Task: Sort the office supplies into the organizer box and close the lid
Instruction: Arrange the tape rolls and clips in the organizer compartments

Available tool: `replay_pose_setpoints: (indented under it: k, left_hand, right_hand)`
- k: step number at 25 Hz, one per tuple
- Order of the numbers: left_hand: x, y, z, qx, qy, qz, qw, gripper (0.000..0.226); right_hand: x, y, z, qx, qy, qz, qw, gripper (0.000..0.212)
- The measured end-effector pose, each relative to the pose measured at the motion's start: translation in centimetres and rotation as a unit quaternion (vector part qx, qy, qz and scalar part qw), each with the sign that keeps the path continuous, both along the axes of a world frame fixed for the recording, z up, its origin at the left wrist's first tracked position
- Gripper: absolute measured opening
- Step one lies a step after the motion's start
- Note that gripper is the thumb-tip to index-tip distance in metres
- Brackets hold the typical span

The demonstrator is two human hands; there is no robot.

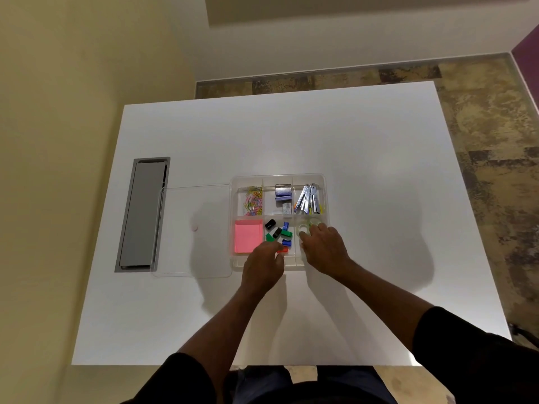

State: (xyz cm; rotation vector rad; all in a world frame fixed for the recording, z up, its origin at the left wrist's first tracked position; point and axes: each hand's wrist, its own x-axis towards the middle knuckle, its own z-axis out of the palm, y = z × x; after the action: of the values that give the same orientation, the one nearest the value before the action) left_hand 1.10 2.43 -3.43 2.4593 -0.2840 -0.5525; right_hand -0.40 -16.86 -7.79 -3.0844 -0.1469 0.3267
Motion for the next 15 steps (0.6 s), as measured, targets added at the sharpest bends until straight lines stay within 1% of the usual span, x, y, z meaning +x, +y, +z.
replay_pose_setpoints:
  k: [6, 8, 11, 15]
  left_hand:
    - [-0.4, 0.1, -0.4, 0.004, -0.001, -0.006, 1.0, 0.028]
    - [-0.6, 0.1, -0.5, 0.008, 0.006, -0.008, 1.0, 0.032]
    - [-1.0, 0.1, -0.7, 0.015, 0.017, -0.022, 0.999, 0.039]
    - [-1.7, 0.0, -0.7, 0.021, 0.016, -0.045, 0.999, 0.043]
  right_hand:
    - [0.0, -0.1, -0.6, -0.023, 0.003, -0.007, 1.0, 0.015]
    - [0.0, 0.0, -0.8, -0.024, 0.004, -0.002, 1.0, 0.015]
    - [-0.1, 0.1, -1.1, -0.032, -0.005, 0.001, 0.999, 0.022]
    - [-0.1, 0.4, -1.3, -0.044, 0.004, -0.007, 0.999, 0.035]
